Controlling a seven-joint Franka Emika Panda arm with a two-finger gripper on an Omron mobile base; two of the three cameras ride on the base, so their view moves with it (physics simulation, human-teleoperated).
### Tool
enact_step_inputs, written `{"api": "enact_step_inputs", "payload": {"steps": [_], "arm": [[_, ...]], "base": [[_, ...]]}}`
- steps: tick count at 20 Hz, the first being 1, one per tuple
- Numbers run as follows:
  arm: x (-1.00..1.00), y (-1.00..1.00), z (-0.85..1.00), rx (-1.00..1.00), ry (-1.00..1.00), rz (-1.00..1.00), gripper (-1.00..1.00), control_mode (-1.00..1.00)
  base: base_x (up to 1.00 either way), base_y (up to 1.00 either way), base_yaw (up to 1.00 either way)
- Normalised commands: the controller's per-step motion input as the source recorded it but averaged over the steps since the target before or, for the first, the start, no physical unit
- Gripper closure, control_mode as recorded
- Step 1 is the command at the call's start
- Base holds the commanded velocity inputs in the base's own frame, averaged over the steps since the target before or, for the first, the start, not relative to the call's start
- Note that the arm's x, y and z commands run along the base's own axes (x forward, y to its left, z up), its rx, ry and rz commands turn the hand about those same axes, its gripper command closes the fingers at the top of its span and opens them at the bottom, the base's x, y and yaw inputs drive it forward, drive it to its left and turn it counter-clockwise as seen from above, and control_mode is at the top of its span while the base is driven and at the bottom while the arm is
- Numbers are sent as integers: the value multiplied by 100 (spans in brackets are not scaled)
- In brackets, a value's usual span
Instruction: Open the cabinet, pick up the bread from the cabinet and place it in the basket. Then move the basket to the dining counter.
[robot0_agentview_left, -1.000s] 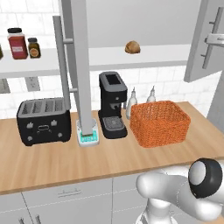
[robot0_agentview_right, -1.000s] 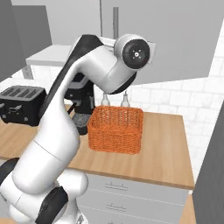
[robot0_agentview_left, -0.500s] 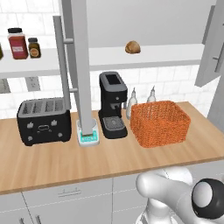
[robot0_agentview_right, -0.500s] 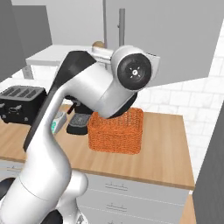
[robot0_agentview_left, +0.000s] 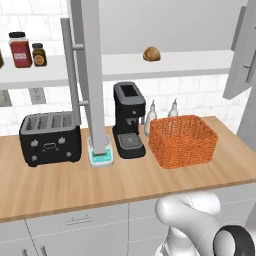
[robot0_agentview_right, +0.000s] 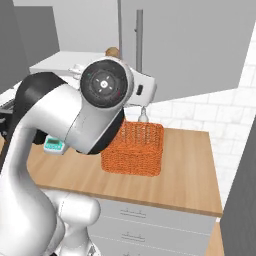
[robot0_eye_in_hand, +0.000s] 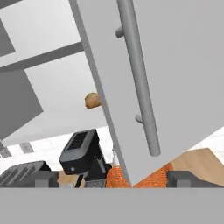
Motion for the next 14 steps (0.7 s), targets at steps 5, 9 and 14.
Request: {"api": "enact_step_inputs", "payload": {"steps": [5,9,14], "arm": [[0,93,1,21,29,-11,-100,-100],[21,97,20,23,15,-19,-100,-100],[69,93,2,21,-5,-37,-100,-100]], "base": [[0,0,0],[0,0,0],[0,0,0]]}}
